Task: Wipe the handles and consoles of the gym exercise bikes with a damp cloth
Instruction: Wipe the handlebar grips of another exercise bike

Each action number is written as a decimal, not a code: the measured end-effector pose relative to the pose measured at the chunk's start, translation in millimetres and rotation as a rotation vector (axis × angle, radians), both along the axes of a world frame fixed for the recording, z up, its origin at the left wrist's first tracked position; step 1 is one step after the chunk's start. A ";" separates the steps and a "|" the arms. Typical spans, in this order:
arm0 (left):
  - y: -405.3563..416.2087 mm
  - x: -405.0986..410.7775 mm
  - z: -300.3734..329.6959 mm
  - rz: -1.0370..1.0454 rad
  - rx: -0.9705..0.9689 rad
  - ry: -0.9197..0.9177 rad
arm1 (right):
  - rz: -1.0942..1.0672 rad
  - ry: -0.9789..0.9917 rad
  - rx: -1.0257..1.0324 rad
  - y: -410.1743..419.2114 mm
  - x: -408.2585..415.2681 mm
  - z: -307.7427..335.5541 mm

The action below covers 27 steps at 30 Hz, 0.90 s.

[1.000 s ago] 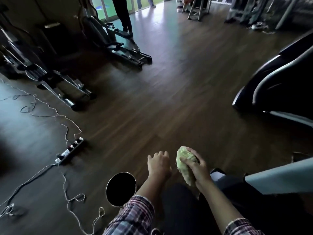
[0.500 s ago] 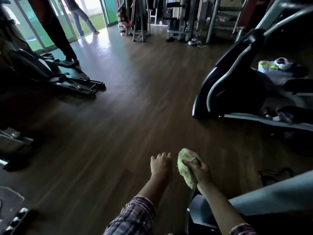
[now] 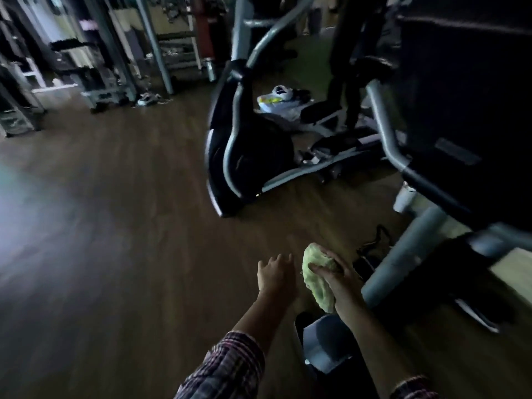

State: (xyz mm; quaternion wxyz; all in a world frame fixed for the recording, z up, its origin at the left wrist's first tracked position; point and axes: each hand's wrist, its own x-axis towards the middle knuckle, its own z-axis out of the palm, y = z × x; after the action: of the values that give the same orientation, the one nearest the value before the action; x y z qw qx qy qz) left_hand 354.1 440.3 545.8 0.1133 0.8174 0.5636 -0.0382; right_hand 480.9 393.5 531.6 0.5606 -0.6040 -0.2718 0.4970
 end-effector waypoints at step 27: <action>-91.2 78.6 231.9 -0.890 0.473 -0.616 | -1.206 -0.330 0.467 -185.8 5.1 191.0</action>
State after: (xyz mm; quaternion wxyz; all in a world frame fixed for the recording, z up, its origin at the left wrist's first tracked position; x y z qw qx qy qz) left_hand 432.8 349.1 777.6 0.0594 0.9517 0.1009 0.2838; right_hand 486.0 207.7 722.5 0.8075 -0.5810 -0.0691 -0.0744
